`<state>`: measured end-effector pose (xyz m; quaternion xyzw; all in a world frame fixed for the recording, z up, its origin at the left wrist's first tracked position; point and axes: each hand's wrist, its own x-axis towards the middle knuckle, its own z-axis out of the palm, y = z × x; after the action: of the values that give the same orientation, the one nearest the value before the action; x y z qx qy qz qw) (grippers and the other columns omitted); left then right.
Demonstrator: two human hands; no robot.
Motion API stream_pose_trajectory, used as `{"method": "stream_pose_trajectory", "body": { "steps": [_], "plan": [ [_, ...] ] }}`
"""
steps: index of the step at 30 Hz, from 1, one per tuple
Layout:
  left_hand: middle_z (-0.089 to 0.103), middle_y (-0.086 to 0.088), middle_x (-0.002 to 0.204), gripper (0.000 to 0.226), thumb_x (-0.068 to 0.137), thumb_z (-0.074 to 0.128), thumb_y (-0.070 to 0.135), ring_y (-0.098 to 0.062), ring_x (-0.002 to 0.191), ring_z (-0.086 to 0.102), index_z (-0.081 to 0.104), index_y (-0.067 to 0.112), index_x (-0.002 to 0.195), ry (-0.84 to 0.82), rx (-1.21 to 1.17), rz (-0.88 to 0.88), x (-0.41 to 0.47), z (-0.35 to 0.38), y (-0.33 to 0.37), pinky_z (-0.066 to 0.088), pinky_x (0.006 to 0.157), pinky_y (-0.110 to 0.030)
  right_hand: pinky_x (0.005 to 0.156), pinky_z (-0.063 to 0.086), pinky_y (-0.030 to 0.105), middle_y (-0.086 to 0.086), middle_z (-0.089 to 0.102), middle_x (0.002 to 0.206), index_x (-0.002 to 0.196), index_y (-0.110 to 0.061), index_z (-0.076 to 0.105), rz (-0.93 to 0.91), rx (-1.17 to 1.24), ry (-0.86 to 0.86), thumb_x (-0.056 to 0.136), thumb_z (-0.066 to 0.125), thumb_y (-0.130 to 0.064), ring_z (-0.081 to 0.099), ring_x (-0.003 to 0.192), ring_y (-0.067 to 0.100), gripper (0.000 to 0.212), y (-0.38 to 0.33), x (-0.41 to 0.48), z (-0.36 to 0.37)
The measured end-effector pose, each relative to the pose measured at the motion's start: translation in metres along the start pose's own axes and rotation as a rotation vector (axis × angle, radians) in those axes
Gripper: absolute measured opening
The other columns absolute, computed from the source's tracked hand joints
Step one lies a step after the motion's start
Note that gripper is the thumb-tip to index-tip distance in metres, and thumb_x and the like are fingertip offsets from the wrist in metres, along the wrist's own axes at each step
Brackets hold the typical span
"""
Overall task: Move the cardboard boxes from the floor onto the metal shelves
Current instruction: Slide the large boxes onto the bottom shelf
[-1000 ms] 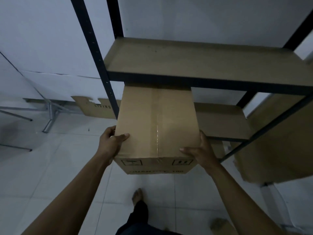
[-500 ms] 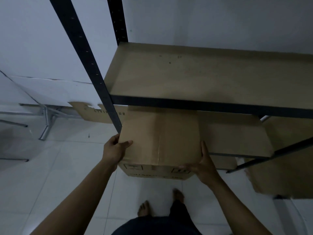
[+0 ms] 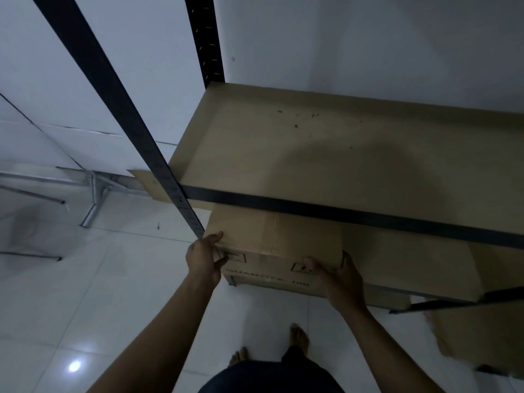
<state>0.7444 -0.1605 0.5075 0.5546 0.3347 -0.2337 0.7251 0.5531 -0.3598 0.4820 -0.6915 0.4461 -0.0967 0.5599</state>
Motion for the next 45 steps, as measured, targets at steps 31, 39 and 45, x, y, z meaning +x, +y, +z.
{"method": "stream_pose_trajectory", "body": {
  "steps": [31, 39, 45],
  "plan": [
    [0.063, -0.003, 0.083, 0.047, 0.069, 0.089, 0.042, -0.017, 0.07, 0.063, 0.057, 0.012, 0.084, 0.104, 0.094, 0.112, 0.022, 0.025, 0.003, 0.05, 0.053, -0.021, 0.046, 0.037, 0.004, 0.0, 0.064, 0.119, 0.143, -0.018, 0.047, -0.022, -0.114, 0.007, 0.077, 0.078, -0.06, 0.048, 0.074, -0.002, 0.084, -0.02, 0.056, 0.005],
    [0.063, -0.006, 0.078, 0.052, 0.071, 0.083, 0.054, -0.024, 0.069, 0.061, 0.058, 0.01, 0.08, 0.111, 0.232, 0.152, 0.029, 0.012, 0.002, 0.051, 0.057, -0.029, 0.054, 0.042, 0.013, 0.001, 0.064, 0.124, 0.143, -0.018, 0.048, 0.02, -0.123, -0.031, 0.082, 0.072, -0.06, 0.057, 0.085, 0.011, 0.078, -0.018, 0.046, 0.012],
    [0.071, -0.011, 0.088, 0.052, 0.071, 0.083, 0.054, -0.031, 0.081, 0.069, 0.063, 0.008, 0.086, -0.012, 0.34, 0.148, 0.039, 0.0, 0.009, 0.06, 0.079, -0.042, 0.099, 0.046, 0.034, 0.003, 0.043, 0.155, 0.159, -0.022, 0.023, 0.104, -0.034, -0.031, 0.078, 0.067, -0.07, 0.048, 0.135, 0.029, 0.104, -0.022, 0.043, 0.015]
  ]
}}
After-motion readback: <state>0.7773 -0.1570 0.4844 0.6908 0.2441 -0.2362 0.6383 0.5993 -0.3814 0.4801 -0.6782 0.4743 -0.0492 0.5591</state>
